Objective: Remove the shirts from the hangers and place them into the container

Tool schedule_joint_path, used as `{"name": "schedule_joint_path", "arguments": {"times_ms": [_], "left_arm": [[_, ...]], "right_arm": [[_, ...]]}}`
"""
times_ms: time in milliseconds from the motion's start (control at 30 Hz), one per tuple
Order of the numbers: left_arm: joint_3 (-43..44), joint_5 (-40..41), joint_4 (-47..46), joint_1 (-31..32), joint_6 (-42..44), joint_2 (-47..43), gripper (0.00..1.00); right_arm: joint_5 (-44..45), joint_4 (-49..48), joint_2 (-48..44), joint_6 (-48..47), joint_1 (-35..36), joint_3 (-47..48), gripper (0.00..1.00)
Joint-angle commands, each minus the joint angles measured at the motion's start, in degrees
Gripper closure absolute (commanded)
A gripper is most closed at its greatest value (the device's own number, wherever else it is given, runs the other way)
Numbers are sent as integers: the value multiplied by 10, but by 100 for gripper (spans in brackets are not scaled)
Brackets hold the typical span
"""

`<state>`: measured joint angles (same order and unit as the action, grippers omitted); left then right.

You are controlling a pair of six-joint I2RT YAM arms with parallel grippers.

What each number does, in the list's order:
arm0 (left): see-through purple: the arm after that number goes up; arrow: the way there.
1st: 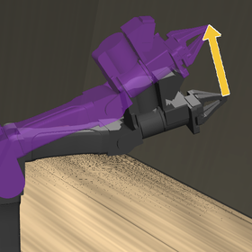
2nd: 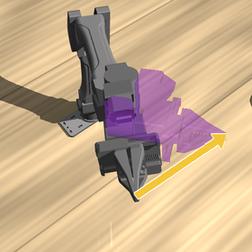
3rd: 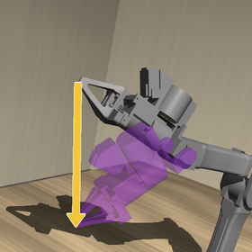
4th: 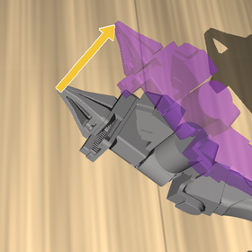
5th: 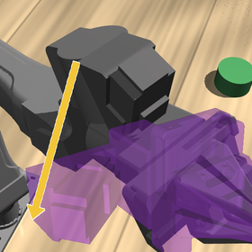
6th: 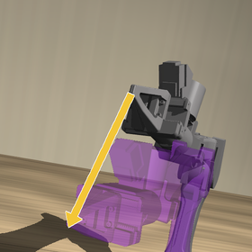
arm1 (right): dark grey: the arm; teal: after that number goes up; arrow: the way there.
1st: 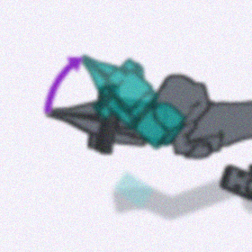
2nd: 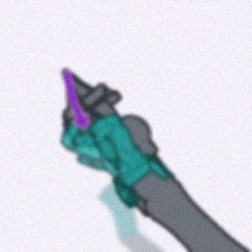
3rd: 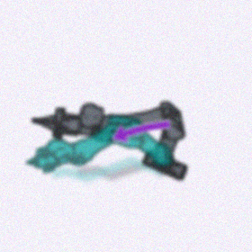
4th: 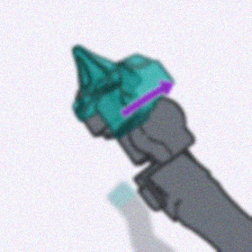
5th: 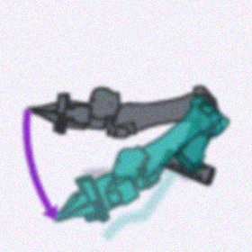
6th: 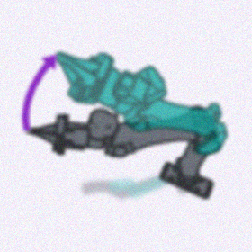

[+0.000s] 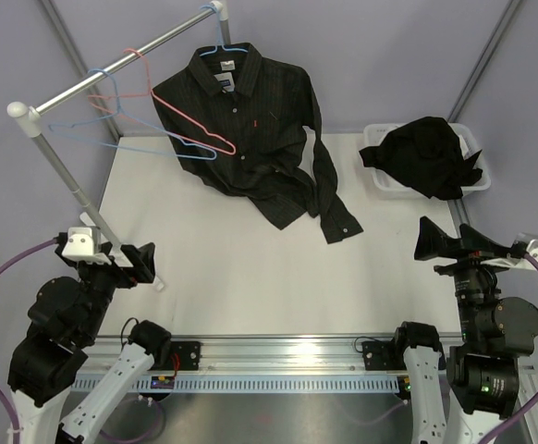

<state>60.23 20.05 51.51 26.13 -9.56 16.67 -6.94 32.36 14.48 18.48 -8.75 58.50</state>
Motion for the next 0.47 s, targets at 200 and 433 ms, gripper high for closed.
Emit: {"name": "schedule_joint_path", "arguments": {"times_ms": [200,433], "left_arm": [[-13,-7,-5,-3,-20,3,1],[-13,-7,-7,-3,-24,15,1]], "right_arm": [[15,-13,-29,-29,24,-11,1],[11,-22,-35,-29,30,-18,1]]}}
